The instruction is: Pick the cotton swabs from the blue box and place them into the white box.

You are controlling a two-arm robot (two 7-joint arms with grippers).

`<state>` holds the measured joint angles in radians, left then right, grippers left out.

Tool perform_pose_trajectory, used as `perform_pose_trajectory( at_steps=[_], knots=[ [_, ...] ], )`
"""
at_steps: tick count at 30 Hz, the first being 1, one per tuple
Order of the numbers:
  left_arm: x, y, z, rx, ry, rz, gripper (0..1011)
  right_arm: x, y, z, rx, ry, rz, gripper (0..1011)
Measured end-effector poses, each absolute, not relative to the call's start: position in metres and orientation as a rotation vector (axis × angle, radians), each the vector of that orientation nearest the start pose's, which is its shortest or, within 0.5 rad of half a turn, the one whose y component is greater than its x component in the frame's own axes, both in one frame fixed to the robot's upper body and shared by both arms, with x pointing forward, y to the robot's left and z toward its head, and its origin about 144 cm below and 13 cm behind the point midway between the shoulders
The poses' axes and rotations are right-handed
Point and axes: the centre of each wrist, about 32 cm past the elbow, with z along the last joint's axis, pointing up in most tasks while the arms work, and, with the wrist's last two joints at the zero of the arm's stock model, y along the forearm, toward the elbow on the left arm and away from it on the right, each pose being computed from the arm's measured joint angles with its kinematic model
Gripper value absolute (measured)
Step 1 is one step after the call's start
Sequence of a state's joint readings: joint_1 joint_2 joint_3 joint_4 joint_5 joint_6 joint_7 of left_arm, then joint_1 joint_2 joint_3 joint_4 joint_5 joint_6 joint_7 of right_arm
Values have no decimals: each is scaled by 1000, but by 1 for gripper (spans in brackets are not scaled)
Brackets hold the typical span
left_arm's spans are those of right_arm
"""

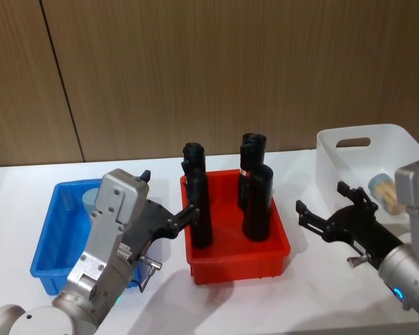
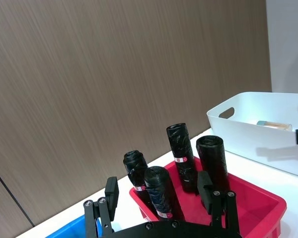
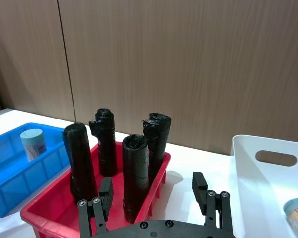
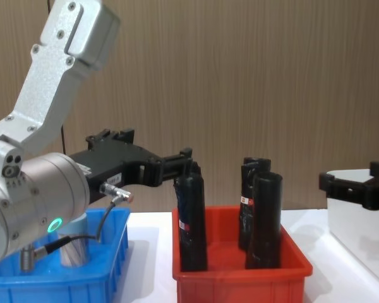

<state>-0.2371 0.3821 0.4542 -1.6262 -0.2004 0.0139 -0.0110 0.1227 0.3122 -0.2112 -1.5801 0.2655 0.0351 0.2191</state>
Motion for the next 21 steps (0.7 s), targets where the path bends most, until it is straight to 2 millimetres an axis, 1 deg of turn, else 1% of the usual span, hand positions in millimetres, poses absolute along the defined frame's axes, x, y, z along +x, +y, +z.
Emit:
perform_pose_trajectory(
  at_steps=[5, 6, 9, 21],
  knots=[
    [492, 198, 1204, 61, -267, 1124, 1004, 505, -257, 1177, -26, -58, -1112, 1001],
    [492, 198, 1204, 61, -268, 1124, 1004, 505, -257, 1177, -26, -58, -1112, 1001],
    [492, 198, 1204, 61, -268, 1124, 1004, 519, -259, 1176, -23, -44, -1089, 1001],
    [492, 198, 1204, 61, -268, 1124, 1004, 556, -263, 1171, -7, -5, -1010, 1002]
  ],
)
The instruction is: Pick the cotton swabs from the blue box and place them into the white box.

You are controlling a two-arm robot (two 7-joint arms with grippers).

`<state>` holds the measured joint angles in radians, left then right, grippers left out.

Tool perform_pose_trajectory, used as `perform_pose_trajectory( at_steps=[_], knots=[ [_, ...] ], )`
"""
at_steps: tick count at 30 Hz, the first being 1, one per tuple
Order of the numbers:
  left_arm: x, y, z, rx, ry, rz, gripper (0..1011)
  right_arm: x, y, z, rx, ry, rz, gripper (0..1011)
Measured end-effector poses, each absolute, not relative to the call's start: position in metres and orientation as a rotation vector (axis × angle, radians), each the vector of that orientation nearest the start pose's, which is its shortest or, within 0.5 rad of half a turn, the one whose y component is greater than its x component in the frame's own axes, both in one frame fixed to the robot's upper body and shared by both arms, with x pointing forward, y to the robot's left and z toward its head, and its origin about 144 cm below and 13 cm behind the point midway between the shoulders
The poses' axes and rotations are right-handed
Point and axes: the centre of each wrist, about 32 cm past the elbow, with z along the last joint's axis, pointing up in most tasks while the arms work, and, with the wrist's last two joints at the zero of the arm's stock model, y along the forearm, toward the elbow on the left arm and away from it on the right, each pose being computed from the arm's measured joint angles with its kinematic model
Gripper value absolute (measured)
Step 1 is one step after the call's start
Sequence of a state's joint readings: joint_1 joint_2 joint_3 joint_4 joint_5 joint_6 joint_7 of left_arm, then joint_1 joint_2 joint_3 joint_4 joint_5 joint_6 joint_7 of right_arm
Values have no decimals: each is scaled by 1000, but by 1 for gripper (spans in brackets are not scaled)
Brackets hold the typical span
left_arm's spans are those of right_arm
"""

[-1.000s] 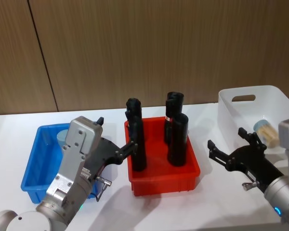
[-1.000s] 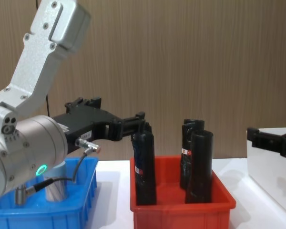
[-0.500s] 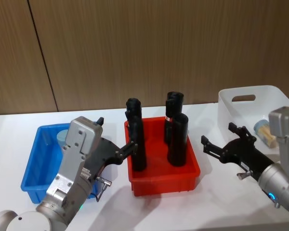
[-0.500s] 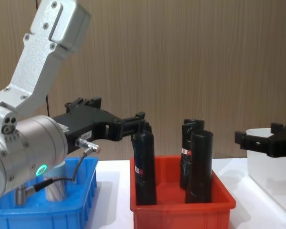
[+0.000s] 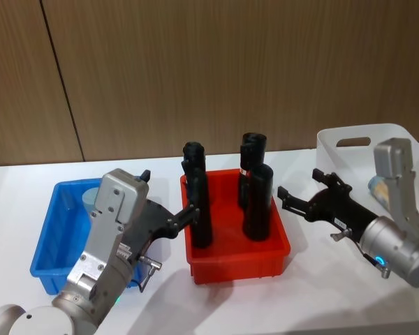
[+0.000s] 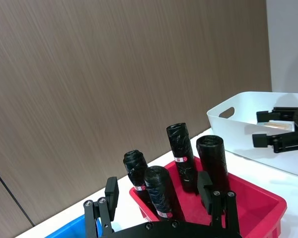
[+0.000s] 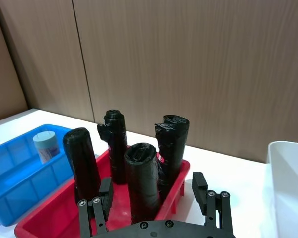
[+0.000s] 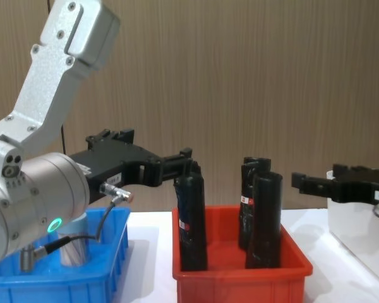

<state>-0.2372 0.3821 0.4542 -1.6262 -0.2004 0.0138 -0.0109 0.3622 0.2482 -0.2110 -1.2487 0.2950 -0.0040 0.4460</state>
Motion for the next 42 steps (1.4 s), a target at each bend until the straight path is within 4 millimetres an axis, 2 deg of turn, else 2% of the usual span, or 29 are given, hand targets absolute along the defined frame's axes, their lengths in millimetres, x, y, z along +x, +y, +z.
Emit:
perform_pose_trajectory(
  at_steps=[20, 42],
  knots=[
    [492, 198, 1204, 61, -268, 1124, 1004, 600, -256, 1164, 17, 44, -897, 1002],
    [492, 198, 1204, 61, -268, 1124, 1004, 629, -246, 1157, 18, 65, -854, 1002]
  ],
)
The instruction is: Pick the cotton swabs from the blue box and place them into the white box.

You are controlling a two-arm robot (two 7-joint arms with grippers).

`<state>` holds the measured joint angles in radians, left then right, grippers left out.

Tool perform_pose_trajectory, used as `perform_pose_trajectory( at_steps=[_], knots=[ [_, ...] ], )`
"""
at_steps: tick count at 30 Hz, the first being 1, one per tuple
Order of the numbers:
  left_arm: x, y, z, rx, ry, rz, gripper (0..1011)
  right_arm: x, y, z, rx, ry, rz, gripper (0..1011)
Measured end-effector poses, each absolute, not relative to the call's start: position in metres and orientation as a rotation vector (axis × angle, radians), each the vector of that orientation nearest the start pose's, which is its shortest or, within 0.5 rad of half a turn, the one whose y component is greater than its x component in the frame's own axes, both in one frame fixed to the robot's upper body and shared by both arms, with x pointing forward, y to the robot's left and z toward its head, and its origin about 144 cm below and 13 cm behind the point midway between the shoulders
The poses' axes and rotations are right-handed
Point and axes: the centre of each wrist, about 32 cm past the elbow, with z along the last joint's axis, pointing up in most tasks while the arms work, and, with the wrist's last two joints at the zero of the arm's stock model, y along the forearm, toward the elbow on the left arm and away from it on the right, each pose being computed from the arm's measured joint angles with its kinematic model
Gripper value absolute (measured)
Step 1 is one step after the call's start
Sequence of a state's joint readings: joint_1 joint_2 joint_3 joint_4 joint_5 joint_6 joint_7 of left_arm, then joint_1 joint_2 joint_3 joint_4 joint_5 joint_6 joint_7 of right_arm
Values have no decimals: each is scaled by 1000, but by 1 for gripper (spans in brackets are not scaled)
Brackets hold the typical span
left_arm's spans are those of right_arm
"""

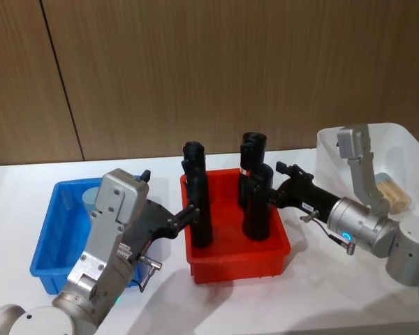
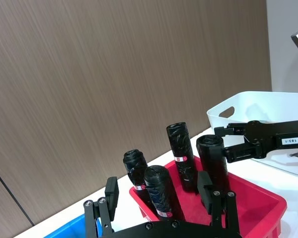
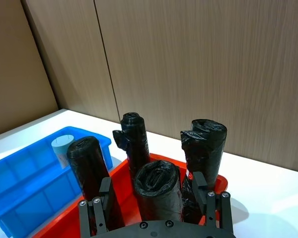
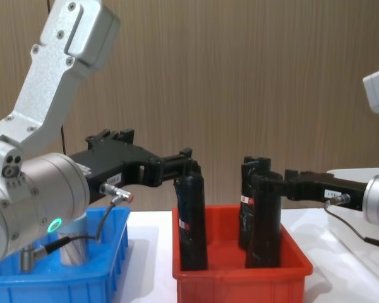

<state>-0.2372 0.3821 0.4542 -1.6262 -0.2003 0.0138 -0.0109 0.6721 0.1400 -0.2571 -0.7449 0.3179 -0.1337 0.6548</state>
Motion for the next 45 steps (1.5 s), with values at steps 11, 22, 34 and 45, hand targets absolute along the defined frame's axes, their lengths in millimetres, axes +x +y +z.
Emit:
perform_pose_trajectory(
  at_steps=[11, 22, 34, 45],
  knots=[
    [492, 198, 1204, 61, -268, 1124, 1004, 637, -246, 1156, 21, 67, -855, 1001],
    [492, 198, 1204, 61, -268, 1124, 1004, 643, -245, 1154, 11, 73, -853, 1001],
    [492, 198, 1204, 61, -268, 1124, 1004, 650, -244, 1149, -24, 82, -850, 945],
    [492, 198, 1204, 61, -268, 1124, 1004, 654, -243, 1147, -33, 77, -847, 619]
  ],
)
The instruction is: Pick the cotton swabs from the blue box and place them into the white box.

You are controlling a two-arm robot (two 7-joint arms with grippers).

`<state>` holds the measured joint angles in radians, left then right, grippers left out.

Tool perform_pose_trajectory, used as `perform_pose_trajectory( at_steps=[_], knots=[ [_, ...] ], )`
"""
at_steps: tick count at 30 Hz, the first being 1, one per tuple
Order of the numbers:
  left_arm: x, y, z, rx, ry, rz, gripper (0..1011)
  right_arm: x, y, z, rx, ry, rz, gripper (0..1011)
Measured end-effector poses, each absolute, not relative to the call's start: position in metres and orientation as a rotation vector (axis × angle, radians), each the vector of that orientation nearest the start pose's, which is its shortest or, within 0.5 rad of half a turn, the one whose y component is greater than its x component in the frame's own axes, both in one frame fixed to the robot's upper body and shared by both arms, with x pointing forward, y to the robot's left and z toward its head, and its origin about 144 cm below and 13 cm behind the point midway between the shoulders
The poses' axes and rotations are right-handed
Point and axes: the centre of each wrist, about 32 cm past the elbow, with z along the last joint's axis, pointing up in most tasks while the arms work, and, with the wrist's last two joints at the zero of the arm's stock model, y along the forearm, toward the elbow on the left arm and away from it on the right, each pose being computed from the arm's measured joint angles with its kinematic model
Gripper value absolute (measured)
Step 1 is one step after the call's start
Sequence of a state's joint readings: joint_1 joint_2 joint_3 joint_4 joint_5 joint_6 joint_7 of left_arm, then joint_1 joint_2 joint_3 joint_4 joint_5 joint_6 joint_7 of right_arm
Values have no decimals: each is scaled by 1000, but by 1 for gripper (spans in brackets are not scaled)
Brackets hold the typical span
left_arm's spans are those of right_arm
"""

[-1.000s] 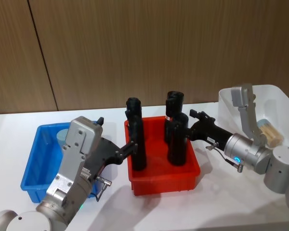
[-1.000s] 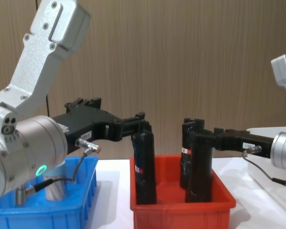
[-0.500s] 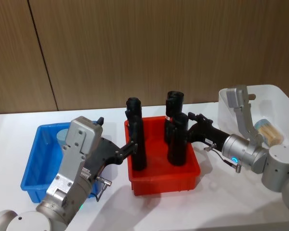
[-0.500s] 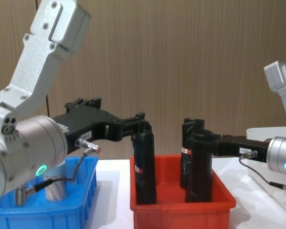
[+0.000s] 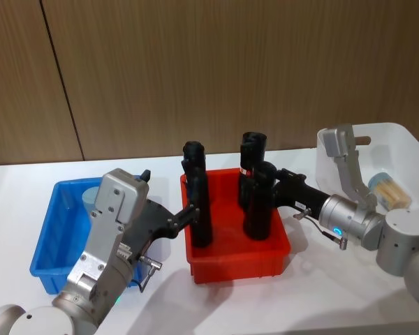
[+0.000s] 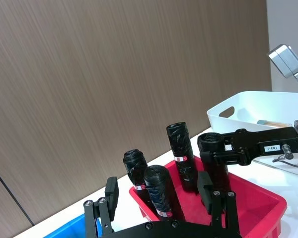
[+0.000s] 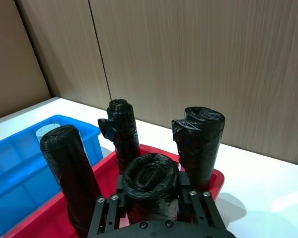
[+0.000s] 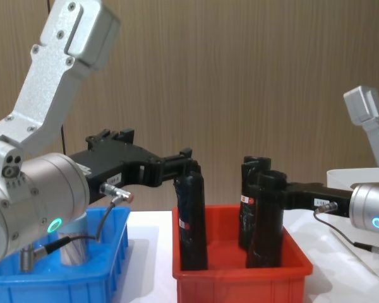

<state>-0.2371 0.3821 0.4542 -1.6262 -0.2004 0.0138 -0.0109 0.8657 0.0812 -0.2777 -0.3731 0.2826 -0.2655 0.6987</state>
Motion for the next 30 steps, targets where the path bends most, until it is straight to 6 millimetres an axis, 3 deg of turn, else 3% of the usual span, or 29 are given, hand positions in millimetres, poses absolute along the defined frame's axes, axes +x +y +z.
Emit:
perform_pose_trajectory(
  at_steps=[5, 17, 30],
  knots=[
    [492, 198, 1204, 61, -268, 1124, 1004, 655, -243, 1149, -28, 69, -848, 487],
    [492, 198, 1204, 61, -268, 1124, 1004, 648, -246, 1166, 13, 29, -857, 409],
    [492, 198, 1204, 61, -268, 1124, 1004, 623, -255, 1209, 78, -48, -921, 352]
  ],
)
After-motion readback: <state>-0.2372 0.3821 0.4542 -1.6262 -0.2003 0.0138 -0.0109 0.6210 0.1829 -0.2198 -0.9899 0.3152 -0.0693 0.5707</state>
